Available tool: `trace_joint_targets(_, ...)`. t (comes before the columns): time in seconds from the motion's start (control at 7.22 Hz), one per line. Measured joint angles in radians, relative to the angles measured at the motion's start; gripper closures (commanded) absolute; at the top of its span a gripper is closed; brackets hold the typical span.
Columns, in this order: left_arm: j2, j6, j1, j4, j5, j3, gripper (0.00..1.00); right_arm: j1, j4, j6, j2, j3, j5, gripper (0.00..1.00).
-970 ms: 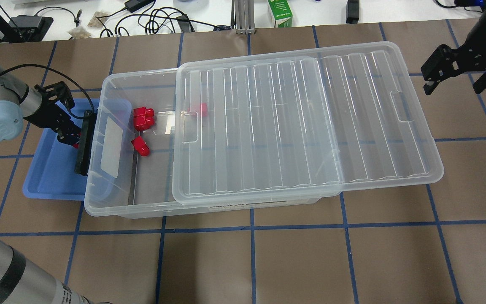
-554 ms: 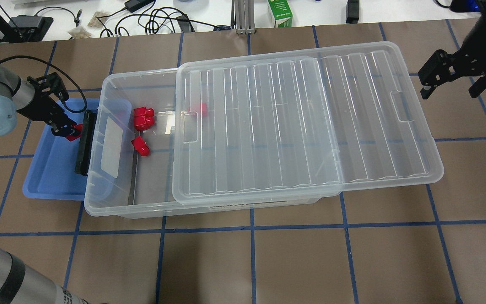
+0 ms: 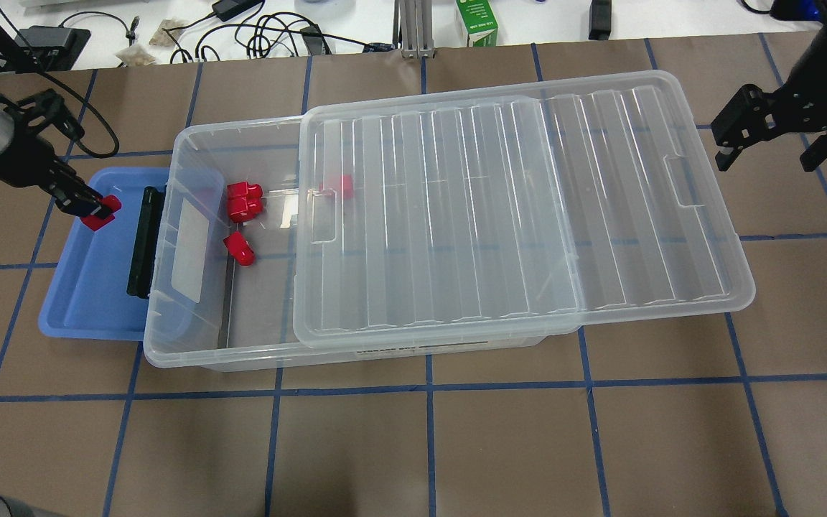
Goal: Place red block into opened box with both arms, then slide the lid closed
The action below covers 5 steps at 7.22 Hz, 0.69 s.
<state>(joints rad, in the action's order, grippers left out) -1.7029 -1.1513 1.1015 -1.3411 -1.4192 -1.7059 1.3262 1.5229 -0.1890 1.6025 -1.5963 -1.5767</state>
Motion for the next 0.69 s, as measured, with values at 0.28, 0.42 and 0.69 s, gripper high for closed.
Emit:
trace_joint_targets(0.28,0.114,0.339,0.124,-0.068,-0.036,-0.009,0.86,0.04,0.003,0.034,0.0,-0.003,0.0,0.0)
trace_joint_targets(0.42,0.137,0.541,0.205,-0.072,-0.066,-0.019,0.86,0.047,0.003,0.045,0.0,-0.004,0.002,0.0)
trace_joint_targets(0.69,0.133,0.869,0.327,-0.035,-0.084,-0.063,0.86,0.049,0.004,0.049,0.001,-0.006,0.002,0.0)
